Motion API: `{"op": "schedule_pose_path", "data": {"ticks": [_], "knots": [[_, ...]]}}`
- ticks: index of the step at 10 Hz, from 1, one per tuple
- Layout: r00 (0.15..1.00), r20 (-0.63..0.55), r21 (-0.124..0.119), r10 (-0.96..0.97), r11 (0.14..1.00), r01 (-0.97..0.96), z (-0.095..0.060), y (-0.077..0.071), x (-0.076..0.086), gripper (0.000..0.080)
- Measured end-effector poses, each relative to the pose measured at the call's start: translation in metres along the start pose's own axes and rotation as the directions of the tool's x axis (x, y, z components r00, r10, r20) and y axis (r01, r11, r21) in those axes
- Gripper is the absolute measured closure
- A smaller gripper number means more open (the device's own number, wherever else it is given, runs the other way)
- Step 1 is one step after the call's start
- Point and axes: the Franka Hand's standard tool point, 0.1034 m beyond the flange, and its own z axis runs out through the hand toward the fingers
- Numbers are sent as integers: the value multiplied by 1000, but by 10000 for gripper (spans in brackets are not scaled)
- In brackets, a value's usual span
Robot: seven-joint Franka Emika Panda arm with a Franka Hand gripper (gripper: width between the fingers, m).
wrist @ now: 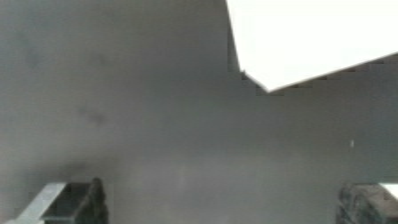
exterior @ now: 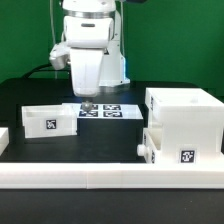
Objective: Assemble drawer
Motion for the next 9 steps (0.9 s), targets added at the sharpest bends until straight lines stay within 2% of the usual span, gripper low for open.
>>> {"op": "schedule_pose_path", "data": {"ticks": [1, 2, 3, 7, 8, 9], "knots": [[999, -1, -7, 55, 998, -55, 3, -12, -9, 151], [998, -6, -26, 68, 997, -68, 3, -23, -20, 151], [992, -10, -31, 128, 991, -128, 3, -28, -25, 151], [919, -20, -25, 394, 919, -394, 5, -27, -22, 151], [896, -32, -59, 443, 894, -444, 6, -27, -27, 151], [833, -40, -59, 552, 831, -554, 8, -34, -35, 151]]}}
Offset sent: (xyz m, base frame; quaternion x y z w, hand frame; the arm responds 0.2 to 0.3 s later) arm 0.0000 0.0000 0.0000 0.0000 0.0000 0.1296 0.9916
